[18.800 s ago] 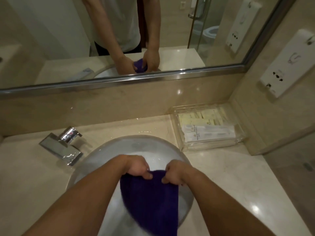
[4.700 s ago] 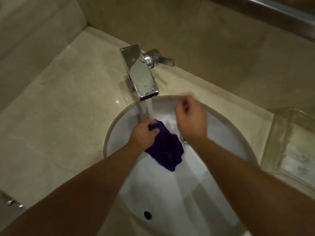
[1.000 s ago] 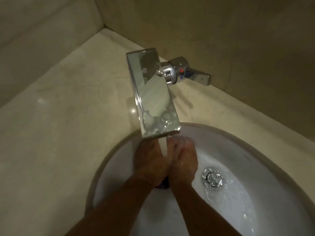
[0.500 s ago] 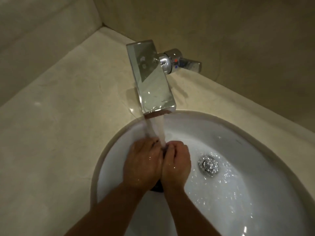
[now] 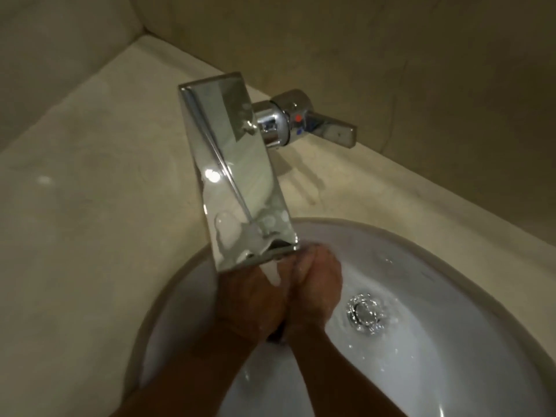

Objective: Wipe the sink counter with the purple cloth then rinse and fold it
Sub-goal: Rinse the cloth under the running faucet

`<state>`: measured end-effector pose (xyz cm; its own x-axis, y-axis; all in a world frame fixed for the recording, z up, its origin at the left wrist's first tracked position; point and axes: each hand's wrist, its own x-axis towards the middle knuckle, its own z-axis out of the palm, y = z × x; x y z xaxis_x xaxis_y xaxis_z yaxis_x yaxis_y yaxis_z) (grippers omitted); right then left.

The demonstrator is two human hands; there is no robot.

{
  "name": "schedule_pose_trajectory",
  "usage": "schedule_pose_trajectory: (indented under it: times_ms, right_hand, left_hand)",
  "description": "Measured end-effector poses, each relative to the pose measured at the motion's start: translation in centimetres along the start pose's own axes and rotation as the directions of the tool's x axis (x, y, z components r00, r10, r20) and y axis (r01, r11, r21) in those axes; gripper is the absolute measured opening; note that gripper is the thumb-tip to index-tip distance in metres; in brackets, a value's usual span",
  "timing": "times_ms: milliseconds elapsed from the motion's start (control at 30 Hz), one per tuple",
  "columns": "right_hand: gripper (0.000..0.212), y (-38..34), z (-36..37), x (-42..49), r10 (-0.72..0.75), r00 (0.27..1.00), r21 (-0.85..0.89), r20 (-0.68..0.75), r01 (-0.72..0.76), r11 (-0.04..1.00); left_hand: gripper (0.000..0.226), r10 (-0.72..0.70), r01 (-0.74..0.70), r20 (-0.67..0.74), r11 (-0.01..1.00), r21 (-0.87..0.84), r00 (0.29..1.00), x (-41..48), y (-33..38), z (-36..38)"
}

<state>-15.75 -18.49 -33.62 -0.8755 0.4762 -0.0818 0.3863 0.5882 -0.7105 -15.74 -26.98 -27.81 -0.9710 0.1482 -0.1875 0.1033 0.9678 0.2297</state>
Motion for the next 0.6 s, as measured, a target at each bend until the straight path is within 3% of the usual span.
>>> schedule_pose_trajectory:
  times_ms: [33,100,167,233,300,333,367,400,467,533,567,600]
  right_hand:
    - [0.029,0.2,0.1,-0.1,0.01,1.0,0.023,0.0,-0.01,1.0]
    - [0.024,-0.5,-0.5,-0.2,0.032,0.999,0.105,0.003,-0.032,0.994]
    - [0.024,-1.7,-1.6,-0.7,0.056,0.998,0.33,0.007,-0.055,0.943]
    - [0.014,-3.0,-2.4,-1.4,-0.016,1.0,0.447,0.009,0.011,0.894]
    - [0.006,-3.5,-2.8,-2.3,-0.115,0.993,0.46,0.005,0.099,0.882]
    - [0.007,-3.5,-2.7,-2.6,-0.146,0.989,0.466,-0.015,0.136,0.874]
    - [0.011,-3.0,-2.4,-2.8,-0.136,0.991,0.424,-0.004,0.125,0.897]
    - [0.012,-1.9,-2.0,-3.1,-0.096,0.995,0.277,0.032,0.083,0.957]
    - [0.018,0.3,-1.5,-3.6,-0.103,0.99,-0.07,0.095,0.11,0.991]
    - [0.02,1.2,-1.6,-3.8,-0.094,0.987,-0.075,0.131,0.105,0.992]
    - [0.019,1.3,-1.3,-3.7,-0.064,0.987,-0.088,0.147,0.078,0.993]
    - [0.015,0.8,-1.3,-3.7,-0.07,0.99,-0.137,0.125,0.087,0.987]
  left_hand:
    - [0.028,0.002,-0.002,-0.04,1.0,-0.019,0.999,0.0,0.0,0.0]
    - [0.038,-0.101,0.105,0.056,0.991,-0.08,0.993,-0.4,0.5,-0.5]
    - [0.036,-0.099,0.1,0.025,0.995,-0.023,0.995,-1.3,1.3,-1.9]
    - [0.04,0.045,-0.043,-0.143,0.999,0.017,0.989,-2.2,1.3,-3.8]
    - [0.033,0.144,-0.202,-0.337,0.969,-0.144,0.931,-3.0,1.3,-5.3]
    - [0.03,0.179,-0.256,-0.339,0.946,-0.198,0.924,-3.3,1.3,-5.8]
    - [0.028,0.207,-0.272,-0.29,0.94,-0.205,0.934,-3.4,1.6,-6.3]
    - [0.026,0.218,-0.248,-0.184,0.956,-0.157,0.958,-3.5,1.8,-6.2]
    - [0.02,0.202,-0.202,0.01,0.976,0.075,0.979,-3.4,1.9,-4.5]
    - [0.014,0.19,-0.224,0.147,0.936,0.272,0.971,-3.3,1.5,-2.7]
    - [0.016,0.158,-0.203,0.163,0.926,0.317,0.974,-3.2,1.1,-1.9]
    - [0.022,0.168,-0.19,0.093,0.923,0.336,0.981,-3.1,0.5,-0.9]
